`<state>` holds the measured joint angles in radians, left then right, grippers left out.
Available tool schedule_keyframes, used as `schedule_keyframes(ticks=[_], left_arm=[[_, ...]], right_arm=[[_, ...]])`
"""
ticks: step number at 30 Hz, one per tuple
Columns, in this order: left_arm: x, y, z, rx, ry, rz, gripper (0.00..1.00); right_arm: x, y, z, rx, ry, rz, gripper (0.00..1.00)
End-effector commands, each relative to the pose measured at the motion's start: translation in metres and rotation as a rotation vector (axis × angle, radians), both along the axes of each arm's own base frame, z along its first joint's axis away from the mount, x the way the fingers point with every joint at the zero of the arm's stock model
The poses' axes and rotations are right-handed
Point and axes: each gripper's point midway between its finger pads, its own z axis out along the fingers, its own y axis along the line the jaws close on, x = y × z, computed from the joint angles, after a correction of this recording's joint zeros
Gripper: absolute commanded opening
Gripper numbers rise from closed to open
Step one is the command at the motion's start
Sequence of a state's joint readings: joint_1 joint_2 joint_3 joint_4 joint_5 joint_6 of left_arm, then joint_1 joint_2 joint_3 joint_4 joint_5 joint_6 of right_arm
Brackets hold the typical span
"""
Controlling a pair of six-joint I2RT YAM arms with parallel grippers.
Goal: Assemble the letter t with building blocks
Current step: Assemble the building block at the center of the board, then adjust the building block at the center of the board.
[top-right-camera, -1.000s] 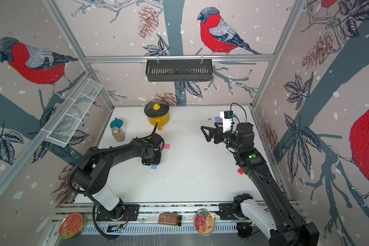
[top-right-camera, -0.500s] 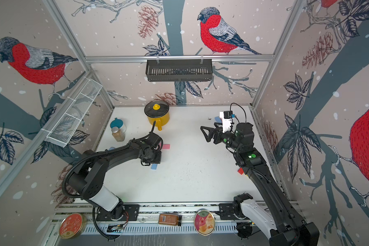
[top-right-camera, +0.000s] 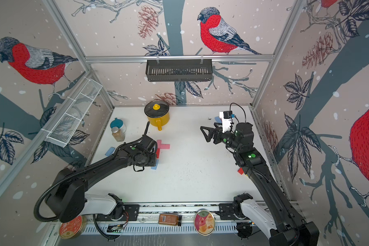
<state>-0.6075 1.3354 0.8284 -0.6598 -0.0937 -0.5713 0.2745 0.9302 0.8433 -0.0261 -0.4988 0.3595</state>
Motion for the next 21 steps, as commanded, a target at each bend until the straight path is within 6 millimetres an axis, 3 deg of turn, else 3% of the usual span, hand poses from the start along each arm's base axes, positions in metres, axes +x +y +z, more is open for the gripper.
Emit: schedule_keyframes(ticks=[1,5,8,21], left_arm=[[-0.020,0.008,-0.001,0.037,0.019,0.018,0.33],[-0.028,0.003,-0.006,0.031,0.036,0.005,0.08],[-0.029,0.003,-0.015,0.064,0.068,0.001,0.00],[-0.028,-0.006,-0.043,0.071,0.117,-0.031,0.00]], right_arm=[[0.001,0.000,0.004,-0.006,-0.016,0.002,1.00],[0.001,0.001,0.003,-0.003,-0.012,0.003,1.00],[0.000,0.001,0.003,-0.005,-0.011,0.003,1.00],[-0.001,-0.001,0.005,-0.008,-0.022,-0.005,1.00]])
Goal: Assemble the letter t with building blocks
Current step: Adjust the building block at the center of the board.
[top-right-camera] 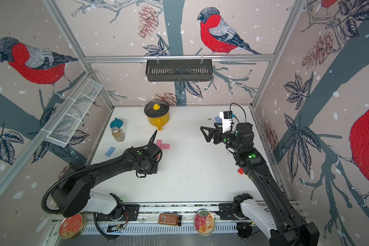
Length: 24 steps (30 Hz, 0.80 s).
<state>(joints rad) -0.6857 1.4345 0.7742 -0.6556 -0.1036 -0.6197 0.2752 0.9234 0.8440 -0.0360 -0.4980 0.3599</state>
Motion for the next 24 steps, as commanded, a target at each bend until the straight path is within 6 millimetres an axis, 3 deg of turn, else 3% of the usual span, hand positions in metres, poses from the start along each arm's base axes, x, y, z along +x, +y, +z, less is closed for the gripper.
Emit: schedule_keyframes(ticks=[1,24], left_arm=[[0.001,-0.005,-0.005,-0.015,0.003,-0.007,0.00],[0.009,-0.011,-0.015,-0.010,0.011,-0.011,0.00]], right_arm=[[0.000,-0.001,0.005,-0.008,-0.028,-0.005,1.00],[-0.001,-0.001,0.005,-0.017,-0.036,-0.009,1.00]])
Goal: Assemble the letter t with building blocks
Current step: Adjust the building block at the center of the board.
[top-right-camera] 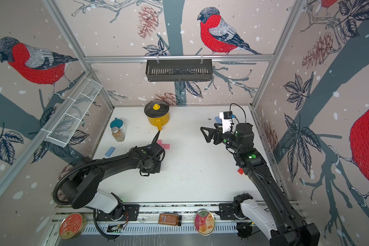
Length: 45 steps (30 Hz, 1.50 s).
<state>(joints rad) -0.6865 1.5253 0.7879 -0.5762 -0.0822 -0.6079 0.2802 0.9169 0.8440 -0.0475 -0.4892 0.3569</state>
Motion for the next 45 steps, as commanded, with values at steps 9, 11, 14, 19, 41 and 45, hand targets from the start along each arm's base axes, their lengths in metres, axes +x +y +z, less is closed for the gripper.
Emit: schedule_keyframes(ticks=[9,11,14,19,41,45], left_arm=[[0.001,0.000,0.013,-0.018,-0.030,0.006,0.09],[0.001,0.000,0.014,-0.017,-0.032,0.006,0.10],[-0.001,-0.001,0.011,-0.024,-0.020,-0.001,0.09],[0.000,0.002,0.008,-0.005,-0.022,0.004,0.09],[0.009,0.005,0.007,0.049,-0.033,0.005,0.12],[0.004,0.008,0.010,0.041,-0.035,0.010,0.13]], right_arm=[[0.001,0.000,0.004,-0.015,-0.034,-0.005,1.00],[0.001,0.000,0.004,-0.016,-0.037,-0.004,1.00],[0.001,0.000,0.004,-0.018,-0.034,-0.005,1.00],[0.001,0.001,0.004,-0.018,-0.035,-0.001,1.00],[-0.001,0.002,0.003,-0.028,-0.038,0.002,1.00],[-0.002,0.001,0.003,-0.030,-0.042,0.000,1.00]])
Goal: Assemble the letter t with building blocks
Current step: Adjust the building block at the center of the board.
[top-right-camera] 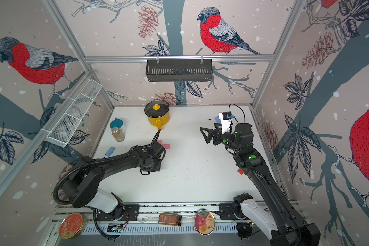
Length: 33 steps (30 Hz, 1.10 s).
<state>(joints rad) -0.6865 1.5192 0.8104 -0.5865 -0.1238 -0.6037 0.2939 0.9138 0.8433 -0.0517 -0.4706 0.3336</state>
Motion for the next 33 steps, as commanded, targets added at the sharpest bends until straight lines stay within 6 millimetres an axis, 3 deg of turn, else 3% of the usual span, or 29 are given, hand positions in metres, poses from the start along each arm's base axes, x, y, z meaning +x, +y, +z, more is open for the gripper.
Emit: schedule_keyframes(ticks=[1,5,8,11,14,16,18,22,26,30,33], left_arm=[[-0.007,0.007,0.004,0.012,0.003,0.011,0.13],[-0.010,0.007,0.021,-0.010,-0.026,0.016,0.16],[-0.003,0.003,0.049,-0.048,-0.094,0.013,0.28],[0.016,-0.005,0.094,-0.105,-0.223,-0.004,0.48],[0.042,-0.010,0.146,-0.136,-0.409,-0.032,0.62],[0.061,-0.015,0.185,-0.180,-0.544,-0.058,0.80],[0.078,-0.013,0.211,-0.225,-0.621,-0.049,0.94],[0.112,-0.003,0.246,-0.319,-0.700,-0.027,0.97],[0.138,-0.005,0.271,-0.286,-0.813,-0.053,0.97],[0.155,-0.013,0.302,-0.310,-0.943,-0.082,0.96],[0.161,-0.017,0.313,-0.307,-1.005,-0.114,0.97]], right_arm=[[0.000,0.000,0.004,-0.008,-0.026,0.001,1.00],[0.001,0.000,0.002,-0.011,-0.018,-0.002,1.00],[0.003,-0.002,0.001,-0.016,-0.008,-0.019,1.00],[0.006,-0.005,-0.001,-0.026,0.007,-0.044,1.00],[0.009,-0.010,-0.006,-0.036,0.046,-0.074,1.00],[0.012,-0.013,-0.013,-0.047,0.091,-0.096,1.00],[0.015,-0.020,-0.024,-0.071,0.147,-0.136,1.00],[0.016,-0.040,-0.057,-0.117,0.265,-0.234,1.00],[0.013,-0.066,-0.078,-0.115,0.339,-0.336,1.00],[0.012,-0.091,-0.091,-0.103,0.391,-0.442,1.00],[0.008,-0.089,-0.099,-0.066,0.404,-0.432,1.00]])
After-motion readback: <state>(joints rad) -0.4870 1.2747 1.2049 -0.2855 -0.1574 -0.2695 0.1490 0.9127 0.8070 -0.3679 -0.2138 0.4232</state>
